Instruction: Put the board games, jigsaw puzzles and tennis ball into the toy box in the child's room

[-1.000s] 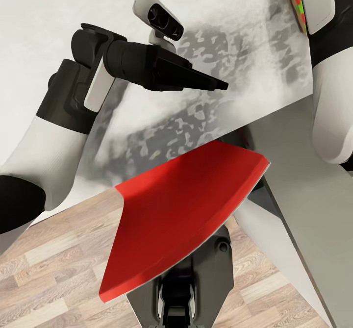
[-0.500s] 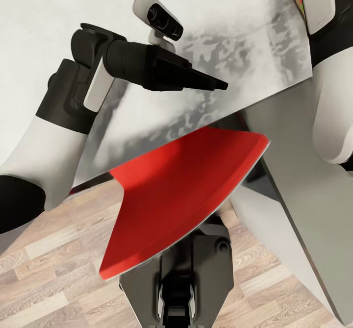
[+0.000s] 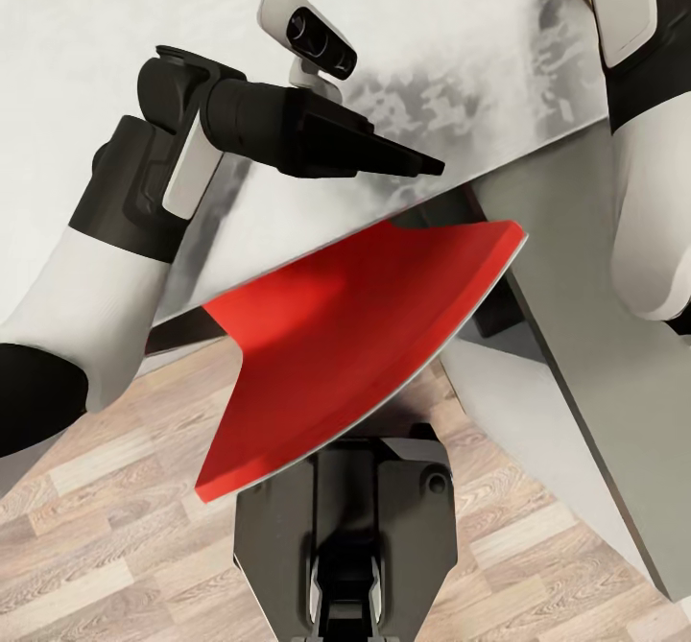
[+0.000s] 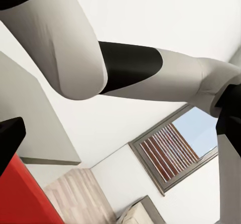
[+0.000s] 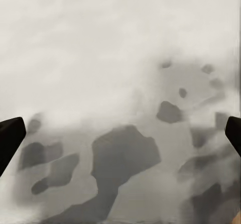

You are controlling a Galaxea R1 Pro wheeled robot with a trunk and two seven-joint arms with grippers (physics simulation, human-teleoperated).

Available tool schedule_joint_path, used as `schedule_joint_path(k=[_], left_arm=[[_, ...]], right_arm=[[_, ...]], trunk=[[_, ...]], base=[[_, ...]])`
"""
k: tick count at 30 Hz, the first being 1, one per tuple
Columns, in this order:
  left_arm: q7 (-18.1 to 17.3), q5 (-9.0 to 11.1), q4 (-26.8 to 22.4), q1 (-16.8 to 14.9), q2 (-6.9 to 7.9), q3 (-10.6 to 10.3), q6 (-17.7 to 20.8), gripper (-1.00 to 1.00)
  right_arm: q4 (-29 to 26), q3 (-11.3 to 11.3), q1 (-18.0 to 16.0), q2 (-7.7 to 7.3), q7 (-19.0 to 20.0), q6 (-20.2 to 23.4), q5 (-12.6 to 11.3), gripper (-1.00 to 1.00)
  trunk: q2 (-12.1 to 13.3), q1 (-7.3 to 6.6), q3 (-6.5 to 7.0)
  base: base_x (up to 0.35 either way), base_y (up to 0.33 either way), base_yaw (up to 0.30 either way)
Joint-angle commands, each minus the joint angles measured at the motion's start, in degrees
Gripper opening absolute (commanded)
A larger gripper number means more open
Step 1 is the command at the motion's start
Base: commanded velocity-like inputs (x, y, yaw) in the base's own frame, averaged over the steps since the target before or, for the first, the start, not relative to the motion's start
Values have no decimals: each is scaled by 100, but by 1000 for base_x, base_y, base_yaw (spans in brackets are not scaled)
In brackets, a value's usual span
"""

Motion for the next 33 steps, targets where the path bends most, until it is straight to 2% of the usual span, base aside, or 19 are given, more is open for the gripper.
schedule_joint_path(k=[1, 9, 24, 33], left_arm=[[-24, 1, 3, -5, 0, -7, 61, 100], [-24, 6, -31, -12, 11, 1, 61, 100], [-24, 8, -47, -209, 11, 2, 61, 100], [-24, 8, -52, -215, 14, 2, 61, 100]], right_arm=[[216, 28, -2, -10, -55, 14, -82, 100], [216, 12, -2, -5, -55, 17, -84, 100], [216, 18, -2, -13, -49, 23, -90, 100], [216, 19, -2, -13, -46, 23, -91, 100]], trunk=[[-6, 5, -6], [-6, 5, -6], [-6, 5, -6], [-6, 5, 42]], base=[[-44, 0, 0], [-178, 0, 0], [-44, 0, -1], [-72, 0, -138]])
